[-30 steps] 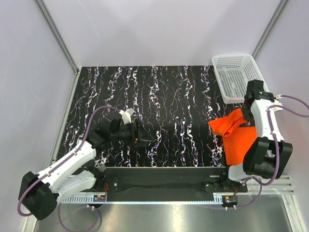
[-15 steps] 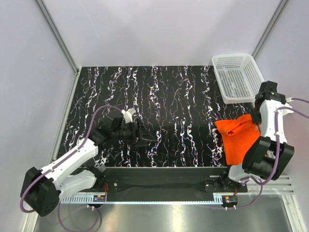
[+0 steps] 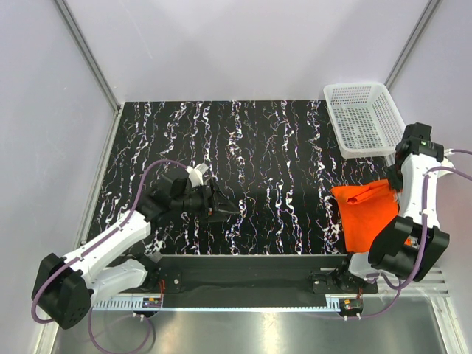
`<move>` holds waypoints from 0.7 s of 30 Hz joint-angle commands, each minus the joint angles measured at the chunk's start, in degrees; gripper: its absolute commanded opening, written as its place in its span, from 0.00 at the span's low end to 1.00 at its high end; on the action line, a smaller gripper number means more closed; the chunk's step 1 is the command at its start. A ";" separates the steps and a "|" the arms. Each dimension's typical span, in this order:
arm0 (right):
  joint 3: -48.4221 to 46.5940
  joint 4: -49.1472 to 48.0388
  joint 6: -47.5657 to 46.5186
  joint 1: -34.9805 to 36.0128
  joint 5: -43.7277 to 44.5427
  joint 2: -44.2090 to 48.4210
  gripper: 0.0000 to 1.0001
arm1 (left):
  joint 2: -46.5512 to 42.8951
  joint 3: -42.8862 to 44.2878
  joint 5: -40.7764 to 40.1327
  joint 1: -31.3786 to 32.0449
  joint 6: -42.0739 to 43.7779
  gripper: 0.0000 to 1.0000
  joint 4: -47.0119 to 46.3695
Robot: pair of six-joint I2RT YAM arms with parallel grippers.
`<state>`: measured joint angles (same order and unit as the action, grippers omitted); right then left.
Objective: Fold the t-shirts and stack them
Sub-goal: Neatly place the folded tshirt to the corner
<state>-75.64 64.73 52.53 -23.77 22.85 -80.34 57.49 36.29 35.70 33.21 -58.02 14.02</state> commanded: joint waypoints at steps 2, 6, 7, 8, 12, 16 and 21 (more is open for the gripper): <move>-1.88 2.33 -1.64 -0.93 0.44 3.34 0.00 | -0.98 0.53 2.00 -0.34 -0.34 0.77 -2.86; -1.27 2.86 -2.52 -1.37 0.26 3.96 0.00 | -1.07 0.09 2.44 -0.34 -0.43 0.77 -2.86; -1.18 2.95 -2.70 -1.54 0.26 4.13 0.00 | -1.16 0.09 2.53 -0.25 -0.43 0.77 -2.86; -1.18 2.95 -3.05 -1.63 0.26 4.57 0.00 | -1.16 0.09 2.62 -0.34 -0.43 0.77 -2.86; -0.04 3.12 -3.49 -1.98 0.35 5.19 0.00 | -1.51 -0.17 2.88 -0.34 -0.43 0.77 -2.86; 2.51 3.12 -3.32 -3.12 1.14 7.20 0.00 | -1.86 -0.70 3.32 -0.52 -0.69 0.77 -2.86; 6.98 2.51 -3.23 -4.27 1.84 8.53 0.00 | -2.12 -1.05 4.02 -0.87 -0.78 0.77 -2.86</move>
<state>-70.61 66.65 49.67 -27.33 22.98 -73.97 56.71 35.83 37.12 32.86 -58.48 13.41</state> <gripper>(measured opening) 0.062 0.769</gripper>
